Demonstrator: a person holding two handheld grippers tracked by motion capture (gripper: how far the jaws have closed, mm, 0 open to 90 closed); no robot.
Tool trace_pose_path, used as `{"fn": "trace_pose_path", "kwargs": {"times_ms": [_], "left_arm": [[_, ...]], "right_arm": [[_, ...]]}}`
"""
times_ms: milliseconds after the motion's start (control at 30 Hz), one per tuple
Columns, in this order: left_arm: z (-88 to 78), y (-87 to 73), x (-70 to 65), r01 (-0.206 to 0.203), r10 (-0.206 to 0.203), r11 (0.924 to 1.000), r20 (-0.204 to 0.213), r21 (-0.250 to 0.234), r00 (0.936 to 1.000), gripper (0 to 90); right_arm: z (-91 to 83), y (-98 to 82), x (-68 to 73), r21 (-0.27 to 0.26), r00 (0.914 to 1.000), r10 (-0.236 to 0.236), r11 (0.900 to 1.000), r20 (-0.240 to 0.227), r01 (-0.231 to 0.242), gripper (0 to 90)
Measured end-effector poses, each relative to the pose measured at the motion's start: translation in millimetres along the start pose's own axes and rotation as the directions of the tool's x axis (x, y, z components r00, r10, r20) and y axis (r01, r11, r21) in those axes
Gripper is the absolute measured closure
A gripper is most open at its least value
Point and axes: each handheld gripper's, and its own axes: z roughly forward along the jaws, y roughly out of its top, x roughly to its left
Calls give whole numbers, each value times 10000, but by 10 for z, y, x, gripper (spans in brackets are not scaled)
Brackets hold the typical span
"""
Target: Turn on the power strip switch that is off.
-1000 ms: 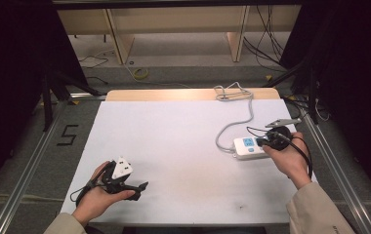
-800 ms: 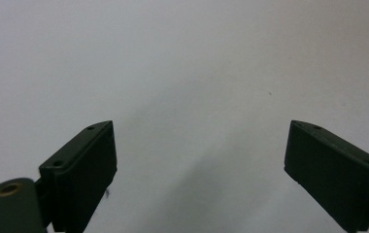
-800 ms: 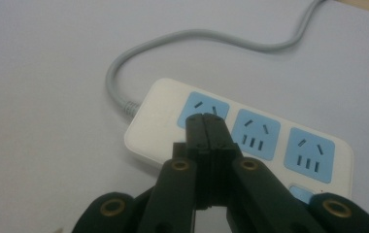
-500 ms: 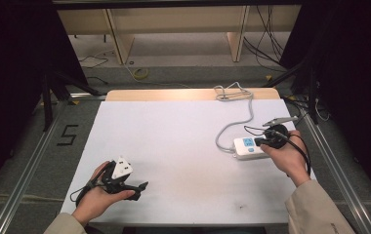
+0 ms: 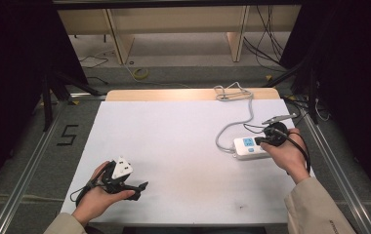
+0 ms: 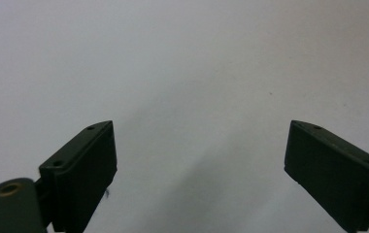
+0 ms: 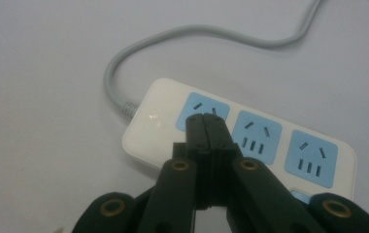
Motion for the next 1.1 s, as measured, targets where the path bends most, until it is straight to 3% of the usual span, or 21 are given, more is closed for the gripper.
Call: {"fn": "trace_pose_path", "kwargs": {"times_ms": [1100], "left_arm": [[4, 4, -3, 39, -39, 10000, 3, -49, 10000, 112]], "right_arm": [[133, 70, -24, 738, 9999, 61, 9973, -158, -49, 900]]}}
